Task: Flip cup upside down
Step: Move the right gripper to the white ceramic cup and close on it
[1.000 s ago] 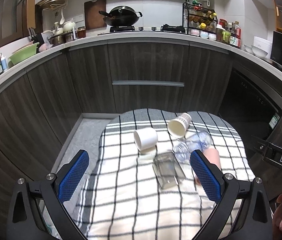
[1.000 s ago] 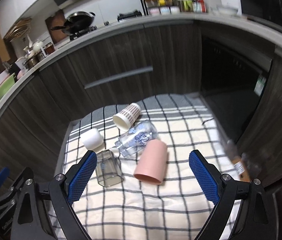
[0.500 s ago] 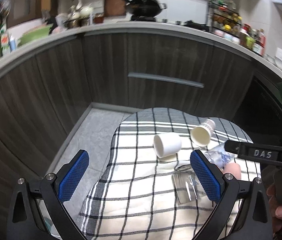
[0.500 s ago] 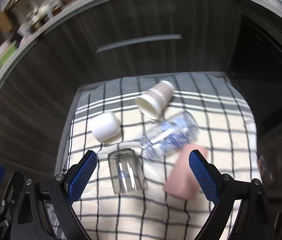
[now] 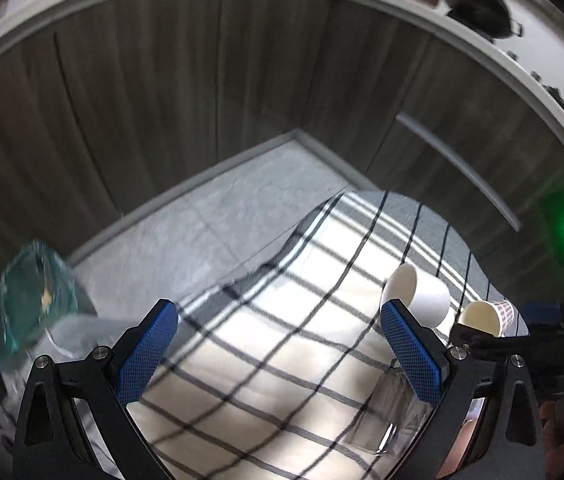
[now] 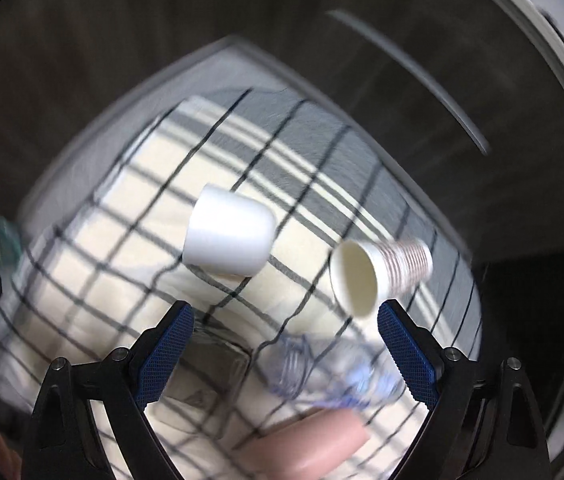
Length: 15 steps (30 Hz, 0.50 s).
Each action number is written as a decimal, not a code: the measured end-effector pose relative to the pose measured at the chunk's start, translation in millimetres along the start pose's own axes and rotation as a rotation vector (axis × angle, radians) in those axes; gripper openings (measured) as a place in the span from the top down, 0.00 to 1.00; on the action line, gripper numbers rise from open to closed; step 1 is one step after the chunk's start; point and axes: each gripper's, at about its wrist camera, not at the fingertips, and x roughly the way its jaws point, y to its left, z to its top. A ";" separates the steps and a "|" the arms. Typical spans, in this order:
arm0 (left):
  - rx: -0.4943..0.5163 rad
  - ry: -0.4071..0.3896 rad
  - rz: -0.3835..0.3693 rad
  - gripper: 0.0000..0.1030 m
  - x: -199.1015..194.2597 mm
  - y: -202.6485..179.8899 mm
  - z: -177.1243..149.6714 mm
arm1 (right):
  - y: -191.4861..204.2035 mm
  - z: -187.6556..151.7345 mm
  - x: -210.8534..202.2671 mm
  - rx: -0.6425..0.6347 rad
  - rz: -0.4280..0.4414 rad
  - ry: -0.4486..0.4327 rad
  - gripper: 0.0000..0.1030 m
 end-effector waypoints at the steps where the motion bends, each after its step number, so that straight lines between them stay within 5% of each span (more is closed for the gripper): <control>1: -0.020 0.012 0.005 0.00 1.3 0.1 -2.8 | 3.0 4.5 4.6 -0.043 -0.009 0.011 0.10; 8: -0.231 0.143 0.040 0.00 17.5 8.2 -27.8 | 27.9 34.3 37.8 -0.296 -0.024 0.089 0.14; 15: -0.259 0.172 0.034 0.00 28.9 -2.3 -29.8 | 58.7 42.7 68.0 -0.558 -0.126 0.167 0.15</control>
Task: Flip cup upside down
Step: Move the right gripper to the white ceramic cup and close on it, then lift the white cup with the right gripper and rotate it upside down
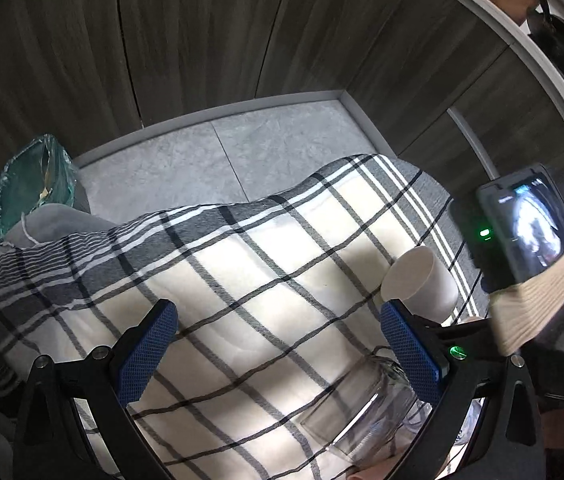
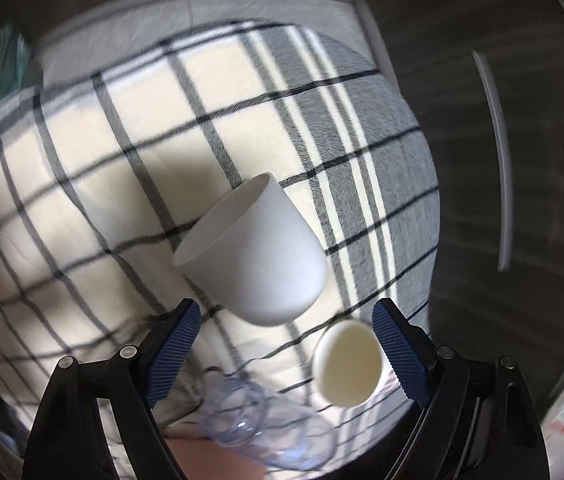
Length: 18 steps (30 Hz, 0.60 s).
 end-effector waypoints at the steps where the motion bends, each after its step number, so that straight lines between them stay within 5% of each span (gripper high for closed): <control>1: 0.001 0.009 0.002 0.00 3.8 -0.9 0.0 | 2.2 2.3 3.4 -0.031 -0.022 0.006 0.15; 7: -0.008 0.039 0.012 0.00 21.3 -0.7 2.2 | 10.4 19.1 13.7 -0.122 -0.039 -0.008 0.15; 9: -0.002 0.040 0.008 0.00 23.9 -0.5 3.0 | 10.3 22.4 16.6 -0.123 -0.016 -0.016 0.29; 10: -0.004 0.042 0.007 0.00 25.1 0.2 3.7 | 9.3 23.1 18.7 -0.115 0.001 -0.017 0.34; 18: 0.043 0.017 -0.010 0.00 20.8 -3.4 5.7 | -11.3 11.7 13.3 0.046 0.060 -0.072 0.34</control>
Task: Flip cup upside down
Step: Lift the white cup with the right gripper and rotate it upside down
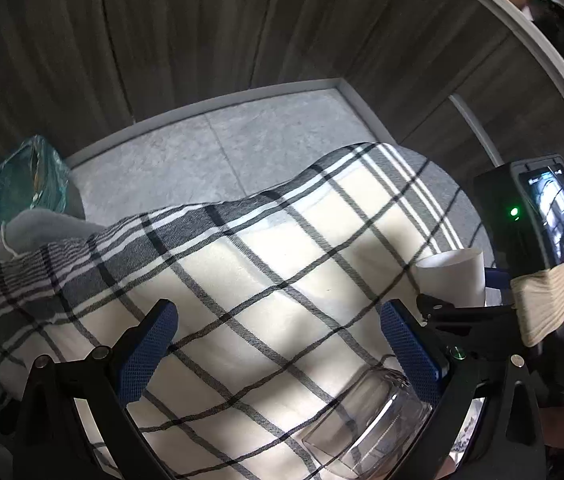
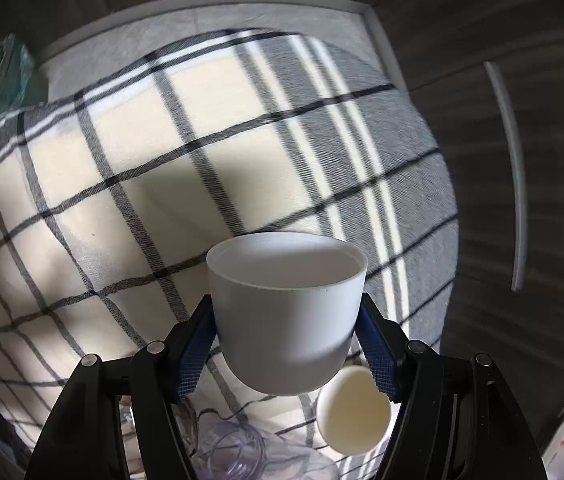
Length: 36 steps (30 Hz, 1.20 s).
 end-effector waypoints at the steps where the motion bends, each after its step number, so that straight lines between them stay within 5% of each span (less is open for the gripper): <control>1: 0.019 -0.013 -0.007 0.00 -4.8 -1.3 -0.8 | -2.4 -3.3 -4.1 0.023 0.005 -0.008 0.34; 13: 0.334 -0.212 -0.098 0.00 -71.7 14.8 -15.1 | -3.1 -89.6 -85.7 0.419 0.108 -0.149 0.34; 20: 0.508 -0.259 -0.177 0.00 -98.6 47.1 -29.0 | 38.7 -155.9 -95.7 0.707 0.333 -0.152 0.34; 30: 0.615 -0.283 -0.221 0.00 -113.4 94.7 -36.1 | 131.0 -231.1 -34.9 1.259 0.888 -0.093 0.34; 36: 0.627 -0.284 -0.221 0.00 -110.0 112.5 -33.0 | 166.4 -223.7 -25.0 1.336 0.955 -0.075 0.34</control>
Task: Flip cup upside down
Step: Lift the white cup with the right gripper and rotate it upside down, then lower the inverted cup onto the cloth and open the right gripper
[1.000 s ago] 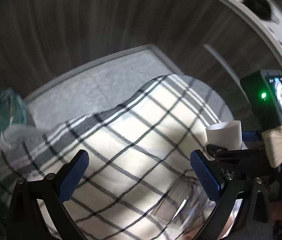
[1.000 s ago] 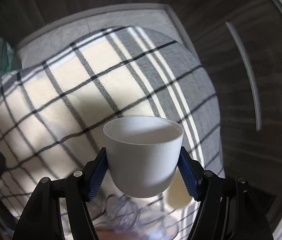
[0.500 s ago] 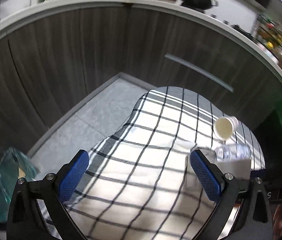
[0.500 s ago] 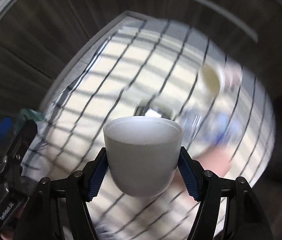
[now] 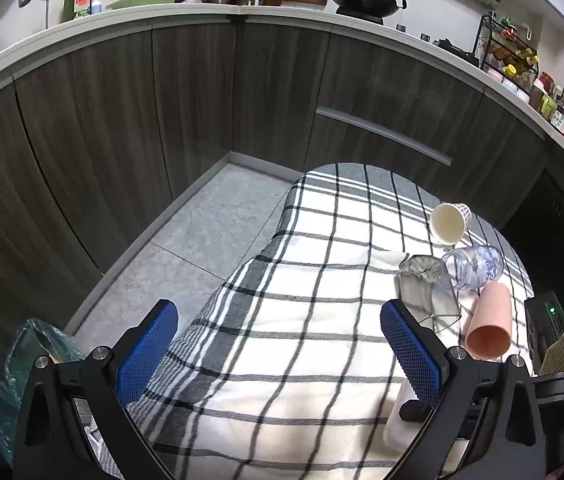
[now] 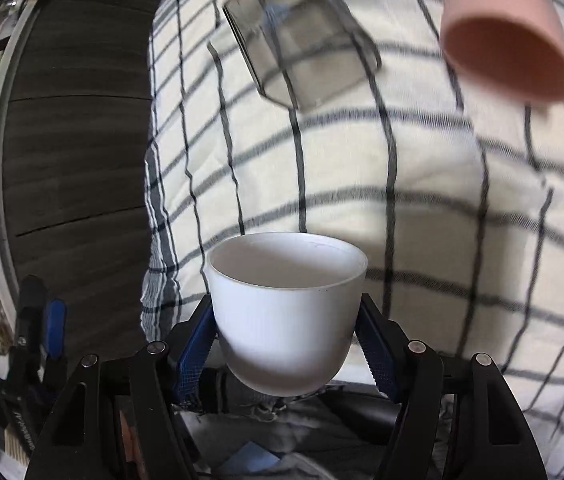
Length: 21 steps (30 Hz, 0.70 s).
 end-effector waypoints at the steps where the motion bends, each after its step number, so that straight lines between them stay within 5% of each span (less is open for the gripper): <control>1: 0.006 0.002 -0.001 0.00 0.4 1.1 -1.8 | -0.9 -1.8 2.4 0.006 -0.002 -0.002 0.34; 15: 0.043 0.041 -0.026 0.00 2.7 2.5 -18.9 | -11.4 -4.1 19.6 0.013 -0.044 -0.001 0.34; 18: 0.052 0.042 -0.026 0.00 2.4 1.4 -19.2 | -10.5 -4.4 17.4 0.006 -0.046 -0.001 0.19; 21: 0.061 0.032 -0.035 0.00 -0.7 -0.4 -21.7 | -9.0 -5.4 8.8 -0.004 -0.039 -0.038 0.18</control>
